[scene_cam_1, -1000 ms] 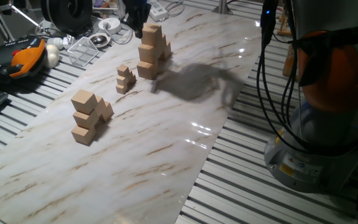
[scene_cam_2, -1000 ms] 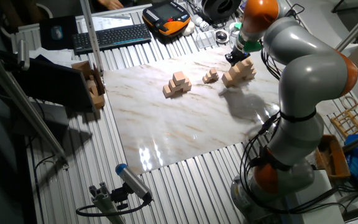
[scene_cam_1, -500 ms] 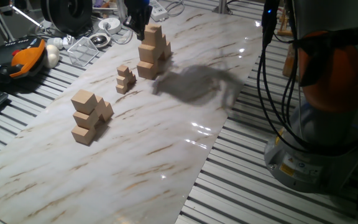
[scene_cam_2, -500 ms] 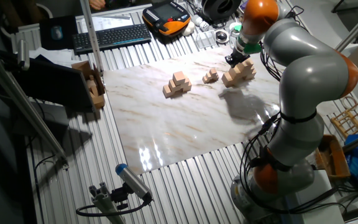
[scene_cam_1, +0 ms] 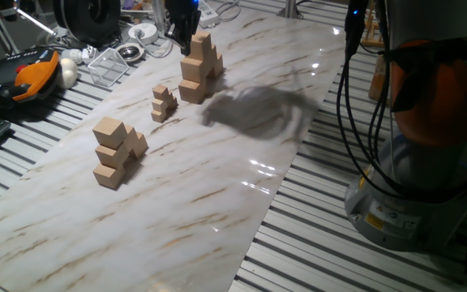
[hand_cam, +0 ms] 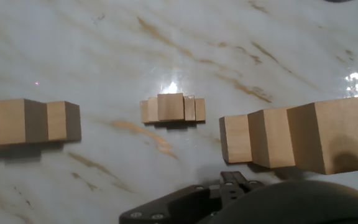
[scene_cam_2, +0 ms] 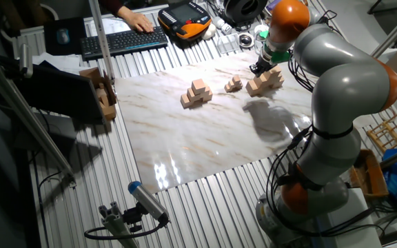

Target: Stack the blocks into a pyramid shape

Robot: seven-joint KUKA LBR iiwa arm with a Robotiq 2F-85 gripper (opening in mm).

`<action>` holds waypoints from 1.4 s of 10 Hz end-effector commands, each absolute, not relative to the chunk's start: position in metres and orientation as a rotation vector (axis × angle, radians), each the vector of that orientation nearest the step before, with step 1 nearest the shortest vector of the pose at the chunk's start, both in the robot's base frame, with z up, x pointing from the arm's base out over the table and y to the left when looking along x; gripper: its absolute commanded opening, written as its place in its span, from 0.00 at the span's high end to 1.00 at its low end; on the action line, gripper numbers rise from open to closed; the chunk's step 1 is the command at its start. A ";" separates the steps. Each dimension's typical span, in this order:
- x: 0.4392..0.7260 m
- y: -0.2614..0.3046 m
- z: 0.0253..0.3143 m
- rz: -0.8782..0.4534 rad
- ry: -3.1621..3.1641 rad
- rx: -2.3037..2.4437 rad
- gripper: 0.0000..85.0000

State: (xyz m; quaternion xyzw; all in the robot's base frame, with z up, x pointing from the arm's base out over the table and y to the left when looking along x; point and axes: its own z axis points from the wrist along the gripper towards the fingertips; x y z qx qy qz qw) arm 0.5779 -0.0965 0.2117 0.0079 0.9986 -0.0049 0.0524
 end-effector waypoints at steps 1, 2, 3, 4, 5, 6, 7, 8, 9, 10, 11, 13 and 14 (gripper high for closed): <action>0.575 -0.097 0.215 -0.019 3.040 0.024 1.00; 0.573 -0.098 0.219 -0.020 3.044 0.017 1.00; 0.572 -0.098 0.221 -0.006 3.052 0.011 1.00; 0.572 -0.098 0.221 -0.004 3.054 0.011 1.00; 0.572 -0.097 0.221 0.003 3.054 0.011 1.00; 0.572 -0.097 0.221 0.003 3.052 0.013 1.00; 0.572 -0.097 0.221 0.003 3.048 0.016 1.00; 0.572 -0.097 0.222 -0.001 3.046 0.018 1.00; 0.573 -0.097 0.222 0.001 3.046 0.018 1.00; 0.573 -0.097 0.222 0.001 3.046 0.018 1.00; 0.573 -0.097 0.222 0.001 3.046 0.018 1.00; 0.573 -0.097 0.222 0.003 3.048 0.016 1.00; 0.573 -0.097 0.222 0.003 3.048 0.016 1.00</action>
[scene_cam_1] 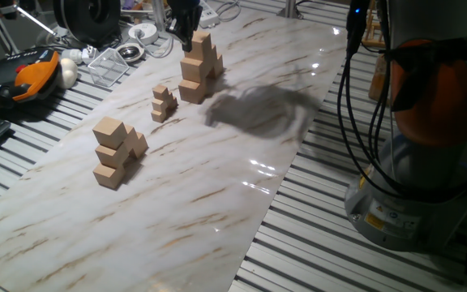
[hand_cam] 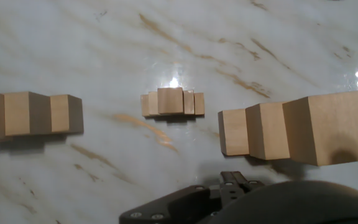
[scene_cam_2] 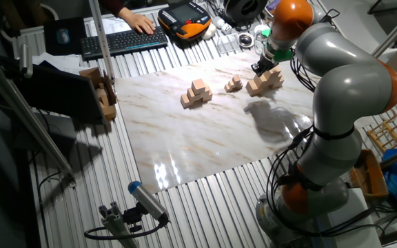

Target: Stack the blocks into a pyramid shape

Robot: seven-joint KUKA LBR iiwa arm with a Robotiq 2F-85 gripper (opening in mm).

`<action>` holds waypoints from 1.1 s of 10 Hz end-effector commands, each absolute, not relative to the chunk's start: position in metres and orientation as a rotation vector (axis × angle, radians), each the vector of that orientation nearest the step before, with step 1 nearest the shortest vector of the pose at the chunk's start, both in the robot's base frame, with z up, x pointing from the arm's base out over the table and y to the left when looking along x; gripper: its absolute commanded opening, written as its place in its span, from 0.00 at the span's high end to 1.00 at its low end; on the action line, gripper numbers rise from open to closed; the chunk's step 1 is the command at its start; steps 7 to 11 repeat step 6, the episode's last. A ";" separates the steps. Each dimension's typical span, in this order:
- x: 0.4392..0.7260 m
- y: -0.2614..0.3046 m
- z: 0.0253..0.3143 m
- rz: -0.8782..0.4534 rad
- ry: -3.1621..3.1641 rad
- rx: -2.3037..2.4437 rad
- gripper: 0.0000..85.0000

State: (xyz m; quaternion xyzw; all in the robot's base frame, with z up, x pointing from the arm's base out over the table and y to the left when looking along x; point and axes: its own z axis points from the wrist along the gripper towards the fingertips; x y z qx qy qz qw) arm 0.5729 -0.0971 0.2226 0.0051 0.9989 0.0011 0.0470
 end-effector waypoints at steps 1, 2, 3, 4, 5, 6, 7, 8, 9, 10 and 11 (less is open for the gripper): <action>0.573 -0.097 0.223 0.003 3.049 0.013 1.00; 0.573 -0.097 0.223 0.003 3.051 0.009 1.00; 0.573 -0.098 0.223 -0.009 3.052 -0.006 1.00; 0.573 -0.098 0.223 -0.009 3.054 -0.008 1.00; 0.574 -0.098 0.223 -0.009 3.054 -0.008 1.00; 0.575 -0.099 0.224 -0.012 3.055 -0.011 1.00; 0.575 -0.099 0.224 -0.012 3.055 -0.011 1.00; 0.575 -0.099 0.224 -0.012 3.055 -0.011 1.00; 0.575 -0.099 0.224 -0.012 3.055 -0.011 1.00; 0.575 -0.099 0.224 -0.012 3.055 -0.011 1.00; 0.575 -0.099 0.224 -0.012 3.055 -0.011 1.00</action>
